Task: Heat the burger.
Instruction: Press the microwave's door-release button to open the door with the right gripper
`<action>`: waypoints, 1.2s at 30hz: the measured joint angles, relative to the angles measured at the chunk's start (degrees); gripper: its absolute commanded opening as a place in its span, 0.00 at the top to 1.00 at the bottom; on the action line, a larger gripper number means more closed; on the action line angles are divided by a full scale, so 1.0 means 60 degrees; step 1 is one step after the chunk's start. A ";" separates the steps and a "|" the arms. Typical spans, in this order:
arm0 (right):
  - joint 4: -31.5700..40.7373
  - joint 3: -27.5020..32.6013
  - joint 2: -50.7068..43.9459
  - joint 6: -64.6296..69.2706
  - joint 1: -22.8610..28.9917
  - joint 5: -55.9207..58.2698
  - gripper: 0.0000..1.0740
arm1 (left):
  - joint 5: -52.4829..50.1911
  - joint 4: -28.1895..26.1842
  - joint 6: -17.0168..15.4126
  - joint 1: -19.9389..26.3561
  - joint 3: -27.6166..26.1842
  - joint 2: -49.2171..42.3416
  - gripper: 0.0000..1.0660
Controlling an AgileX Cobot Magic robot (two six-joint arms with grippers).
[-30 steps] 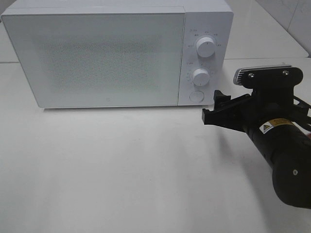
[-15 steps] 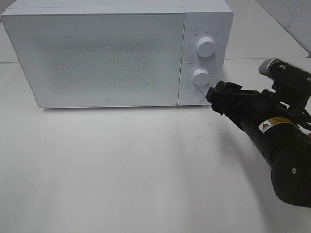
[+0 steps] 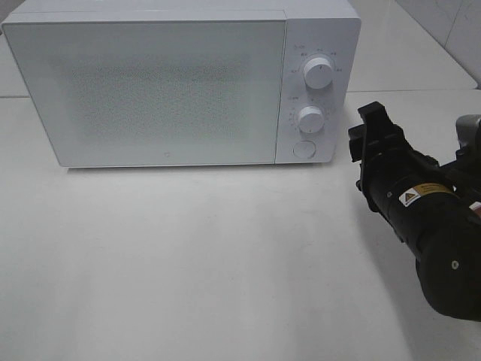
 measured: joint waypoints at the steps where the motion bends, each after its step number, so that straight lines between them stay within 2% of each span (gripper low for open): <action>1: 0.0000 0.0000 0.0000 0.0277 0.0000 0.0067 0.61 | 0.0000 0.0000 0.0000 0.0000 0.0000 0.0000 0.08; 2: 0.0000 0.0000 0.0000 0.0277 0.0000 0.0067 0.61 | 0.0000 0.0000 0.0000 0.0000 0.0000 0.0000 0.08; 7: 0.0000 0.0000 0.0000 0.1757 0.0000 0.0649 0.80 | 0.0000 0.0000 0.0000 0.0000 0.0000 0.0000 0.08; 8: 0.0000 0.0000 0.0000 0.1757 0.0000 0.0649 0.80 | 0.0000 0.0000 0.0000 0.0000 0.0000 0.0000 0.08; 10: 0.0000 0.0000 0.0000 0.2292 0.0000 0.0840 0.89 | 0.0000 0.0000 0.0000 0.0000 0.0000 0.0000 0.08; 11: 0.0000 0.0000 0.0000 0.2292 0.0000 0.0840 0.89 | 0.0000 0.0000 0.0000 0.0000 0.0000 0.0000 0.08; 12: 0.0000 0.0000 0.0000 0.2445 0.0000 0.0974 0.98 | 0.0000 0.0000 0.0000 0.0000 0.0000 0.0000 0.08; 27: -0.0449 -0.0134 0.0134 0.3056 0.0000 0.1451 1.00 | 0.0000 0.0000 0.0000 0.0000 0.0000 0.0000 0.08; 36: -0.0773 -0.0945 0.1184 0.3676 -0.0143 0.1442 1.00 | 0.0000 0.0000 0.0000 0.0000 0.0000 0.0000 0.08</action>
